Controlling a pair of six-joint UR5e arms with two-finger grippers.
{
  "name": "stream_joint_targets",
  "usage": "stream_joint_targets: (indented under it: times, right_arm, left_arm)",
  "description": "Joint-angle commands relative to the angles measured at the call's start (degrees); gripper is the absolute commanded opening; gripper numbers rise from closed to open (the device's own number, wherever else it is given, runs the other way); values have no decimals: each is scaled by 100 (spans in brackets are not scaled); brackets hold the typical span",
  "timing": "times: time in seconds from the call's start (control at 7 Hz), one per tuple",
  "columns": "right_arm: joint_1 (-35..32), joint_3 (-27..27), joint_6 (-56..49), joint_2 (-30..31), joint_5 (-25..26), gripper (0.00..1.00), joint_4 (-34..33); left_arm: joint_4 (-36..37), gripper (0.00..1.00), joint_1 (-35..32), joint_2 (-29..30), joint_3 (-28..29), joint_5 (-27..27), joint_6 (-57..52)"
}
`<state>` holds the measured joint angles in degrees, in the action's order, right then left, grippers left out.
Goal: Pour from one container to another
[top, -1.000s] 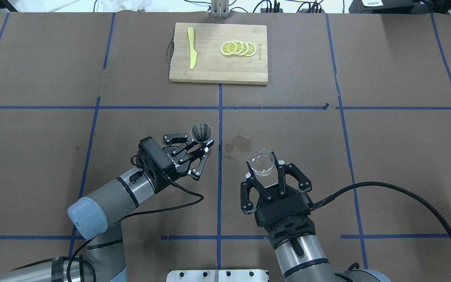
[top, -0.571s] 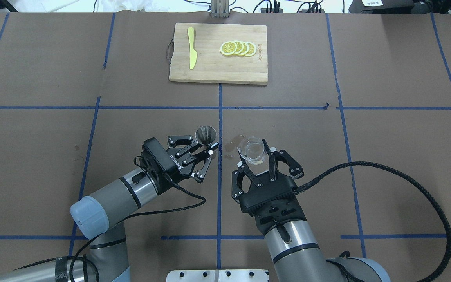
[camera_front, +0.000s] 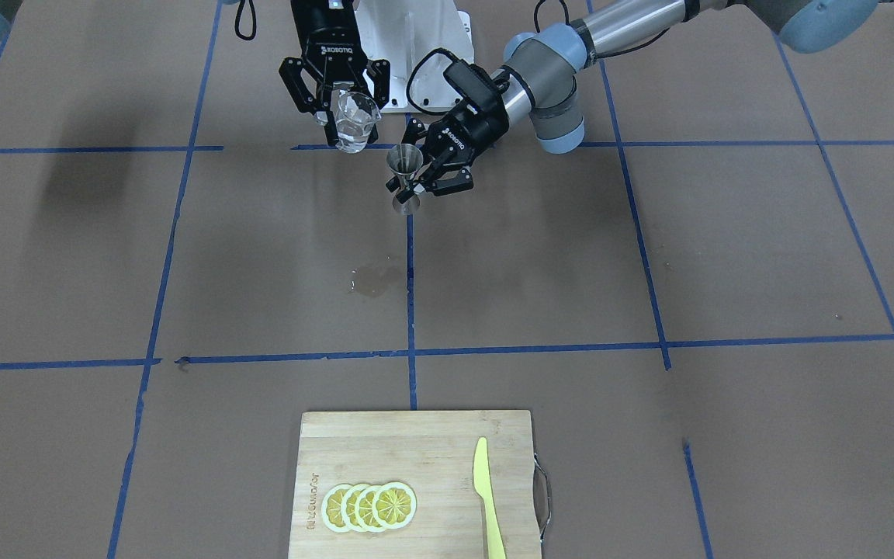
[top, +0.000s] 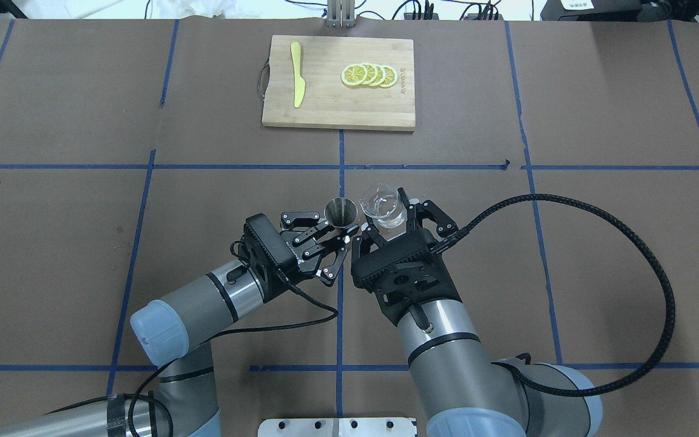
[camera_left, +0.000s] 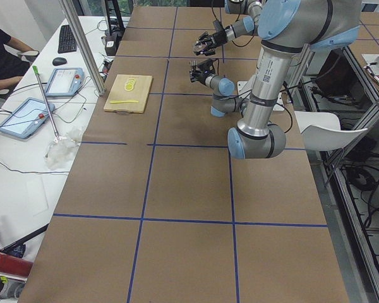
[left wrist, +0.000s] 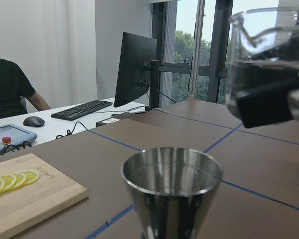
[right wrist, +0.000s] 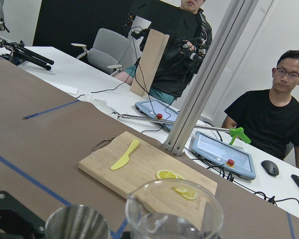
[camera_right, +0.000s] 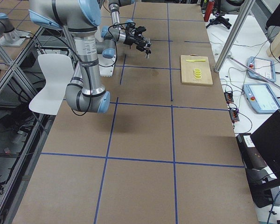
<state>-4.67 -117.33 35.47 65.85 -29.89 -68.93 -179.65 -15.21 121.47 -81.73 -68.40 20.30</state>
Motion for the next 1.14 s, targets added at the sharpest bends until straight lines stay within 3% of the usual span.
stream_joint_targets:
  times: [0.0,0.57,1.0]
  right_arm:
    - [-43,-113,-102,-90,-43,0,-407]
    - [-113,-465,-436,-142,-158,0,-1471]
    - [-104,-518,-436,-186,-158,0,-1762]
  left_arm:
    - [0,0,0,61,78,-33,0]
    - [-9,0,0,131,78,-24,0]
    - [0,0,0,333,245,-16,-9]
